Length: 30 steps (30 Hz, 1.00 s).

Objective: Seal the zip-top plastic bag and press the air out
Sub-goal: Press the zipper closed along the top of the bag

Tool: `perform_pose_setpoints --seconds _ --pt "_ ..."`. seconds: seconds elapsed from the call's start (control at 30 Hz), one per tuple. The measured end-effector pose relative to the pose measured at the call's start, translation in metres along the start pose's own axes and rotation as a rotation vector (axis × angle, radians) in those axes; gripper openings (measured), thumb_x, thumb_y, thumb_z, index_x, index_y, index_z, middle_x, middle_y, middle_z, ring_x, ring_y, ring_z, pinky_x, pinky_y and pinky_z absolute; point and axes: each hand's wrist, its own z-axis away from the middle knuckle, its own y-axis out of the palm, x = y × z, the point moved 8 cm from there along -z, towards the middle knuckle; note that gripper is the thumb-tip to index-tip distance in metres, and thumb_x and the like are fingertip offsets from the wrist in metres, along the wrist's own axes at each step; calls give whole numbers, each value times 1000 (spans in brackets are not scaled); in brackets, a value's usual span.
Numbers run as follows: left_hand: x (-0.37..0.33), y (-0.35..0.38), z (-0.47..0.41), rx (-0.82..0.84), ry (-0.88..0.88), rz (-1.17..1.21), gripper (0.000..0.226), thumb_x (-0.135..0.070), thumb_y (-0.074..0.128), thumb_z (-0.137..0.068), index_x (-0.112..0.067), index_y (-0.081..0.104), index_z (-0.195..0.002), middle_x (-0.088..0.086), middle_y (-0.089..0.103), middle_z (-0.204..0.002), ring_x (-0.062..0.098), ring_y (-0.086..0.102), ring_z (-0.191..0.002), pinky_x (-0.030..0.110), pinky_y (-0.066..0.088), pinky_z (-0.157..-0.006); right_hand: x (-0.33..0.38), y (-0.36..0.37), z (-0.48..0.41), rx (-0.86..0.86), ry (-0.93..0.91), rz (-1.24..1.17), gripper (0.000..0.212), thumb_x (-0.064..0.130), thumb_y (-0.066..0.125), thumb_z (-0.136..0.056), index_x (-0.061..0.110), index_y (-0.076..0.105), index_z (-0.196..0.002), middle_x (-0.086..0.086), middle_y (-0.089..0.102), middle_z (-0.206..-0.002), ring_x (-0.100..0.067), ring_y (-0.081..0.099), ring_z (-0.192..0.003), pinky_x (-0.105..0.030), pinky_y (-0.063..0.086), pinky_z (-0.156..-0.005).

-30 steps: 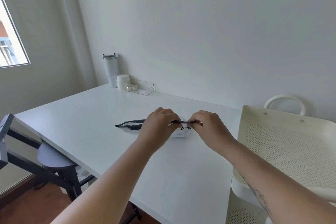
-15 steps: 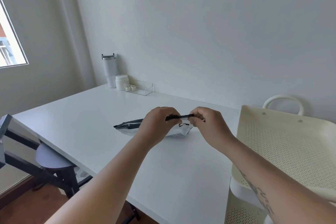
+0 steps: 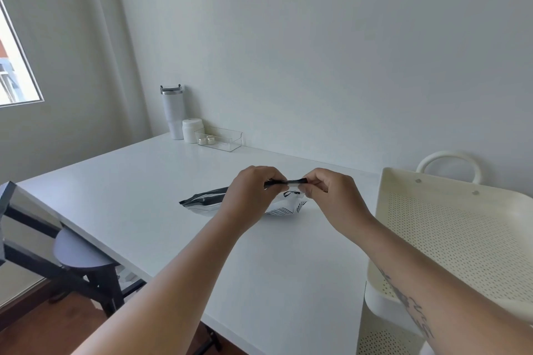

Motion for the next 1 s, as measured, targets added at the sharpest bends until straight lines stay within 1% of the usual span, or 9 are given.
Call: perform_pose_setpoints --seconds 0.13,0.27,0.33,0.4,0.5,0.6,0.73,0.87,1.0 --pt "-3 2 -2 4 6 15 7 -20 70 -85 -23 73 -79 -16 62 -65 3 52 -66 25 40 -60 2 -3 -3 -10 -34 40 14 17 65 -90 24 71 -79 2 71 -72 -2 48 -55 -11 35 -51" --pt "-7 4 -5 -6 40 2 5 -23 70 -85 -23 74 -82 -16 64 -67 4 54 -70 26 42 -62 2 -7 -7 -25 -45 52 14 17 67 -90 25 71 -79 9 71 -72 -1 56 -62 -10 38 -55" --pt "-9 6 -7 -3 57 -7 5 -23 69 -86 -23 74 -85 -15 66 -72 10 56 -76 29 46 -67 0 -9 -8 -24 -44 55 14 18 67 -89 25 71 -78 12 71 -74 -1 62 -70 -10 41 -59" --pt "-11 9 -9 8 83 -28 5 -24 68 -87 -23 73 -86 -13 68 -76 13 57 -81 31 47 -71 -2 -10 -9 -18 -38 69 13 18 67 -89 25 70 -78 12 72 -77 -3 64 -75 -15 45 -65" --pt "-14 16 -13 15 108 -31 5 -25 67 -88 -25 72 -87 -15 67 -76 12 54 -81 29 45 -70 -6 -14 -11 -5 -32 91 14 18 66 -89 26 68 -78 15 72 -79 -1 65 -76 -17 48 -66" --pt "-19 24 -18 16 129 -31 6 -25 66 -88 -26 71 -86 -17 65 -74 9 51 -80 26 42 -68 -9 -21 -13 0 -23 106 14 15 65 -88 24 67 -78 10 72 -78 -3 66 -75 -19 52 -67" --pt "-26 35 -24 37 167 -34 5 -24 65 -88 -26 68 -85 -20 60 -73 7 50 -82 24 42 -70 -13 -28 -17 15 -17 128 11 12 66 -87 22 68 -83 6 72 -79 -4 65 -72 -9 48 -61" --pt "-34 44 -28 56 205 -42 4 -20 63 -90 -22 67 -88 -17 59 -78 13 55 -87 32 47 -75 -14 -33 -22 34 -32 207 9 12 66 -89 18 70 -84 5 72 -79 -4 65 -73 -9 47 -63" --pt "-37 48 -30 49 207 -40 5 -18 61 -91 -18 66 -90 -11 64 -84 16 58 -89 41 48 -80 -11 -36 -26 23 -60 276 10 12 65 -89 17 71 -83 6 71 -81 -2 64 -76 -11 46 -65"
